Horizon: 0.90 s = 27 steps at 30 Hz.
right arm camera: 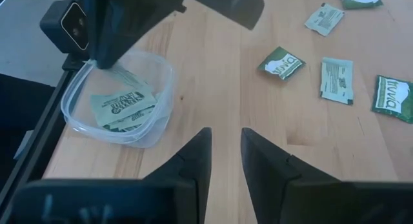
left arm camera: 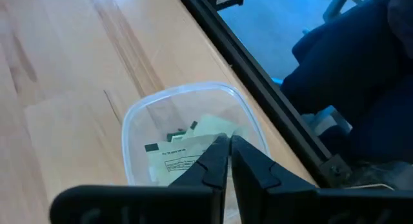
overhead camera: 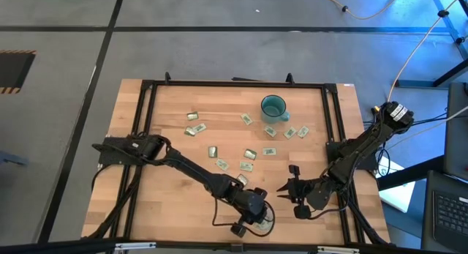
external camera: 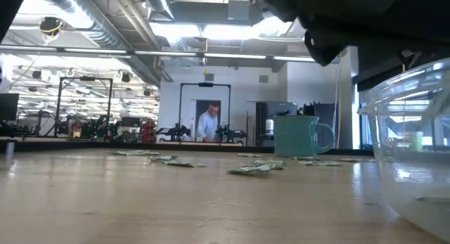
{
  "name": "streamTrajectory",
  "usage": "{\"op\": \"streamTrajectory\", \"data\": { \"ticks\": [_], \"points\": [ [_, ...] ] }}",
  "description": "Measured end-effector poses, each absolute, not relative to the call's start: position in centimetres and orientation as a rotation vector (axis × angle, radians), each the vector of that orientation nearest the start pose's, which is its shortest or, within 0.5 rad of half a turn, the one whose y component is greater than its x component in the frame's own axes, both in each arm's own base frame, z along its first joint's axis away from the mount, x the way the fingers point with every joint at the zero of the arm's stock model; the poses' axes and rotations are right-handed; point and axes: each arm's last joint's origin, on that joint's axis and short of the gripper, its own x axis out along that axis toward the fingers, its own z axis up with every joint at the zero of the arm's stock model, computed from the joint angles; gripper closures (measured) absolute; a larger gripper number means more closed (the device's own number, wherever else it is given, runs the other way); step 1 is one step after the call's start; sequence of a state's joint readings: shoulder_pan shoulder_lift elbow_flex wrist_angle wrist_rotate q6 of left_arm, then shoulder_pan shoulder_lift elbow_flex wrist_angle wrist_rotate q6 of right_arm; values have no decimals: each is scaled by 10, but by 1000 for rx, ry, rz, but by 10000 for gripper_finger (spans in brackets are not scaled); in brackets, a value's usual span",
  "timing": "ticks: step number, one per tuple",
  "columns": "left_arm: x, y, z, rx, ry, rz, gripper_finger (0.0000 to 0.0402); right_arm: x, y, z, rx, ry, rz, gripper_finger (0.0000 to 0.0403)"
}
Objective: Pick and place items into bin
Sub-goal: Put the light green stevia packet into the transparent bin, then put the green truvia packet into the transparent bin
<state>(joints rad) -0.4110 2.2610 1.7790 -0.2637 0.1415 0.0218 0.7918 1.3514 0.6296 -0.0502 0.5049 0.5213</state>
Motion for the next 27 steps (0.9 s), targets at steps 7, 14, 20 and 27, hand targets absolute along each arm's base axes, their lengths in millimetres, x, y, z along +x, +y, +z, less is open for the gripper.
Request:
{"op": "streamTrajectory", "data": {
  "ticks": [7,14,20,27],
  "points": [
    [455,-198,186,132,804,-526,340,188,170,179,33,660,104,315],
    [423,-167,233,124,965,-331,333,198,158,180,34,651,54,315],
    [385,-152,245,113,914,-183,336,215,138,181,34,642,-7,315],
    [344,-134,214,1,701,-137,338,232,125,179,16,618,8,315]
  ]
}}
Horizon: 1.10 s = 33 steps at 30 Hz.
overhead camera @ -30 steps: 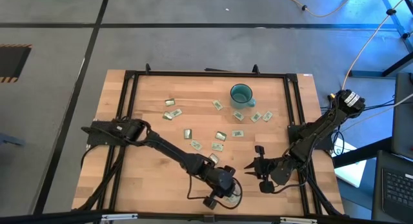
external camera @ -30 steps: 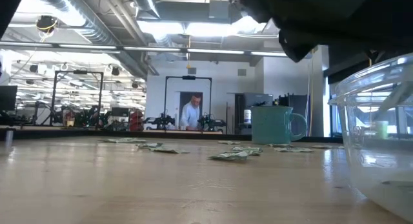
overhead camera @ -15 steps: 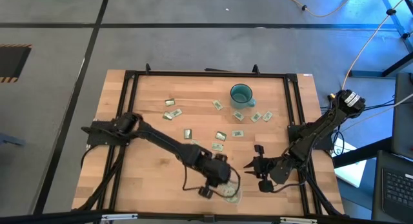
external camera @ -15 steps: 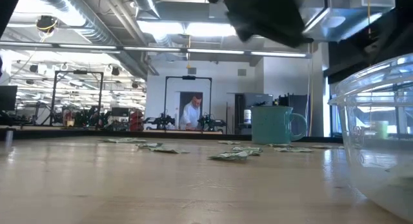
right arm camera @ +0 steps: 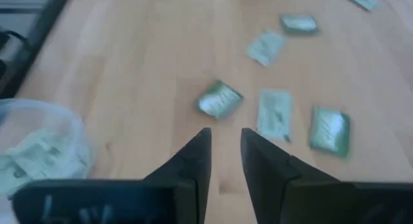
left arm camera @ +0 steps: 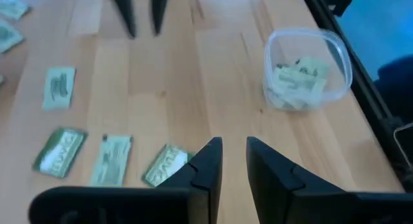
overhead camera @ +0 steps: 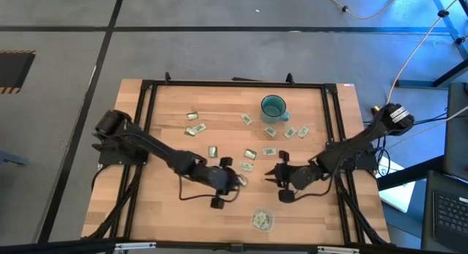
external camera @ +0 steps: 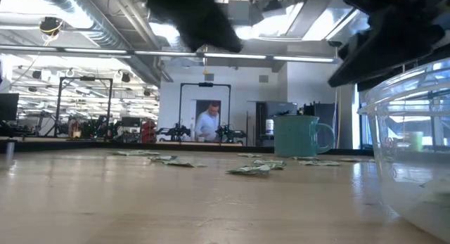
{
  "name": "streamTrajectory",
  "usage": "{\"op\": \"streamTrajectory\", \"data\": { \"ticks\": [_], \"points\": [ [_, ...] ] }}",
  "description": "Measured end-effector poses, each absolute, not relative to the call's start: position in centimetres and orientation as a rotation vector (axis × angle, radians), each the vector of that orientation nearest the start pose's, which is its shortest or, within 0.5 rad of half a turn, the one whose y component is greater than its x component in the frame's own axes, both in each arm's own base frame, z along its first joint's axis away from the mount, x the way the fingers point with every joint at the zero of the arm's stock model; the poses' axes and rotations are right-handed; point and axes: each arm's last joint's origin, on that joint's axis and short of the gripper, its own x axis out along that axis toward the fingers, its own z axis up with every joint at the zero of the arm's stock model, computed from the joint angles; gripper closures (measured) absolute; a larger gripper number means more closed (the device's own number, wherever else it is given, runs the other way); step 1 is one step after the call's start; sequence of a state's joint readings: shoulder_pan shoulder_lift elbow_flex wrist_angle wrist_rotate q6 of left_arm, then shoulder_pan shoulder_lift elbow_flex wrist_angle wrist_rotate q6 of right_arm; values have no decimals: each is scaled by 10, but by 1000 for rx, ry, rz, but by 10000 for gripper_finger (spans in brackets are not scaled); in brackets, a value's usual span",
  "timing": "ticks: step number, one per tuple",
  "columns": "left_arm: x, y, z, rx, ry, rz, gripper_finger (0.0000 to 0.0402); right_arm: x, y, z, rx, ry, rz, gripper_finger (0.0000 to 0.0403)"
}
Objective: Pick and place items into bin
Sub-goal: Put the green truvia packet into the transparent bin
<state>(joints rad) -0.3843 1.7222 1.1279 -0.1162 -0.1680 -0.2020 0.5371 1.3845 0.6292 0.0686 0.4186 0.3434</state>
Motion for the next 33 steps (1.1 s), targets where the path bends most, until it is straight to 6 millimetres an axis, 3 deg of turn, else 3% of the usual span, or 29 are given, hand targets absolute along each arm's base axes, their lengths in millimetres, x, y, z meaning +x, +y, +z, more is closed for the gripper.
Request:
{"op": "streamTrajectory", "data": {
  "ticks": [5,9,13,25,33],
  "points": [
    [314,-123,189,-78,554,-91,338,254,126,172,10,538,166,315],
    [291,-117,175,-108,424,-73,340,269,118,155,7,548,166,315],
    [278,-114,169,-120,314,-69,340,281,114,133,-134,551,181,315],
    [275,-114,167,-109,299,-70,341,310,126,96,-556,604,306,315],
    [275,-114,167,-111,299,-68,341,309,136,95,-719,623,267,315]
  ]
}}
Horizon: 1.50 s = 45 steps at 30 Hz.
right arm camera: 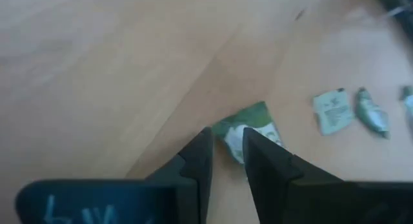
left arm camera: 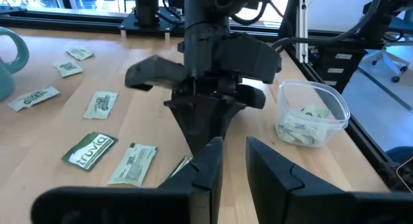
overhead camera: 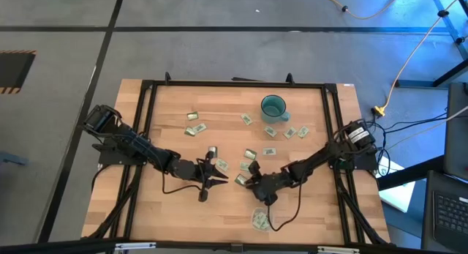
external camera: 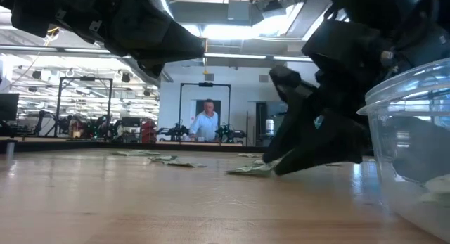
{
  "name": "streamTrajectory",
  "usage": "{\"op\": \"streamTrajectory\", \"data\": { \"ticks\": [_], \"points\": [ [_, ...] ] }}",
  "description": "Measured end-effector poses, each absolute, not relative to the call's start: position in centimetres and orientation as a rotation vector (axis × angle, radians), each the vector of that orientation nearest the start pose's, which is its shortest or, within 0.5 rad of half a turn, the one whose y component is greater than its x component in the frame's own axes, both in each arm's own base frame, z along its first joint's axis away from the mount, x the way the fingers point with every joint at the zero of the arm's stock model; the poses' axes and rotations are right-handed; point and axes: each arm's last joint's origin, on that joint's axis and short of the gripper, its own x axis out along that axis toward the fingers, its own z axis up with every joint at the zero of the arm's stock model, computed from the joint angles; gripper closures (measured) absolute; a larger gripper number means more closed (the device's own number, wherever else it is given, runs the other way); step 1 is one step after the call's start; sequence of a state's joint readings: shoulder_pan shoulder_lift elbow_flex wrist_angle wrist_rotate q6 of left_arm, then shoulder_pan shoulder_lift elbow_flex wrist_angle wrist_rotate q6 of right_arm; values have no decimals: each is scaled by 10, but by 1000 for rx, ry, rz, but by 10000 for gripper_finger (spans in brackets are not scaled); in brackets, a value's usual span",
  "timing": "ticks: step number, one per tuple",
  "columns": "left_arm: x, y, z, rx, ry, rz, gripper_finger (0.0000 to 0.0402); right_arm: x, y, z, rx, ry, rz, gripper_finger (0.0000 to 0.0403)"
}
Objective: Pick and place items into bin
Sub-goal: Put the green truvia packet into the transparent bin
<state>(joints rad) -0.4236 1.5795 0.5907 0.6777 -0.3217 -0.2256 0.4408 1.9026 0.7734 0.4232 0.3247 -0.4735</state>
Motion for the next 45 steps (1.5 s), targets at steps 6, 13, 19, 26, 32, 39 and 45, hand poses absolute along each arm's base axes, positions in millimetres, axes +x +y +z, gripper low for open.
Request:
{"op": "streamTrajectory", "data": {
  "ticks": [6,13,19,26,32,39,45],
  "points": [
    [275,-114,167,-111,300,-68,341,308,139,97,-815,611,240,315],
    [275,-114,166,-130,301,-66,341,308,139,96,-798,616,261,315],
    [275,-114,166,-133,302,-65,341,312,126,93,-557,658,220,315],
    [275,-114,166,-133,302,-65,341,318,112,93,-332,679,189,315],
    [275,-114,166,-133,303,-65,341,319,107,92,-261,714,194,325],
    [275,-114,166,-131,306,-65,341,318,107,91,-266,724,202,372],
    [275,-114,166,-130,309,-64,341,317,106,91,-263,739,199,399]
  ]
}}
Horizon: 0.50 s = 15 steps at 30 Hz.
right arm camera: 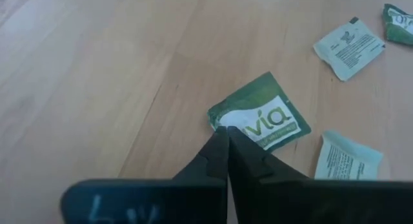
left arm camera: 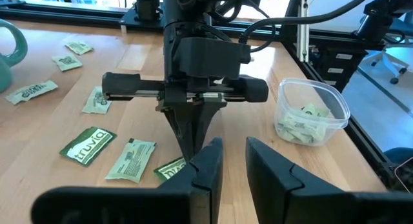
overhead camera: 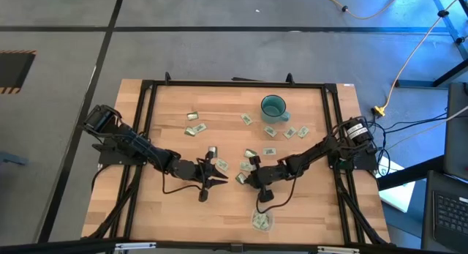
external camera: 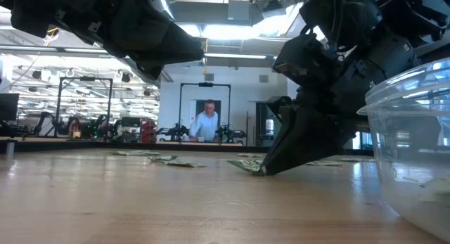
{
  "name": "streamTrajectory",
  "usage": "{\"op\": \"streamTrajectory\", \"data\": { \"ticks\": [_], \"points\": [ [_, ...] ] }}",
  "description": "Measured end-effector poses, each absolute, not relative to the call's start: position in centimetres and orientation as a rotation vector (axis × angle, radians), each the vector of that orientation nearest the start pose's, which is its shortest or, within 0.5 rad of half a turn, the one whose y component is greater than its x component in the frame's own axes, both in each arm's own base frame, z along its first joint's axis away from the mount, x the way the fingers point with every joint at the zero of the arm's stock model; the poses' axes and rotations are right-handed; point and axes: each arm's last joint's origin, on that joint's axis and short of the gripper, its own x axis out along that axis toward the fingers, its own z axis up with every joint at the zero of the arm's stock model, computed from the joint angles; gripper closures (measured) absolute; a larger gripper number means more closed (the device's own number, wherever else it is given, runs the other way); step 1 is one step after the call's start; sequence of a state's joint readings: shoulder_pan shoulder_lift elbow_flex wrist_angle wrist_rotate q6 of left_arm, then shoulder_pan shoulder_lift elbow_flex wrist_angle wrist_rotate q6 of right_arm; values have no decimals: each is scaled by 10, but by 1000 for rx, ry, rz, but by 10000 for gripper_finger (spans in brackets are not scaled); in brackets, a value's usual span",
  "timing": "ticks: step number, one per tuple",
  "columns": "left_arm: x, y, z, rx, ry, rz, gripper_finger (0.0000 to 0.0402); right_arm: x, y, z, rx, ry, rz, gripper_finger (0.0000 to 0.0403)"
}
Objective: Pick and place items into bin
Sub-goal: Put the green truvia packet into the transparent bin
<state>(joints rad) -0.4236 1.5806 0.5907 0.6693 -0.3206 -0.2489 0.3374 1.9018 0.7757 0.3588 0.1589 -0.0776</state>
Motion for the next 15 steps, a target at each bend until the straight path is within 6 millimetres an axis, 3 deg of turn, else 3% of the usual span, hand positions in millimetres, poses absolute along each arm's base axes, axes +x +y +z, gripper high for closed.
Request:
{"op": "streamTrajectory", "data": {
  "ticks": [9,15],
  "points": [
    [275,-114,166,-130,309,-64,341,317,112,94,-245,709,201,401],
    [275,-114,166,-130,310,-64,341,313,120,112,-229,658,229,402]
  ]
}}
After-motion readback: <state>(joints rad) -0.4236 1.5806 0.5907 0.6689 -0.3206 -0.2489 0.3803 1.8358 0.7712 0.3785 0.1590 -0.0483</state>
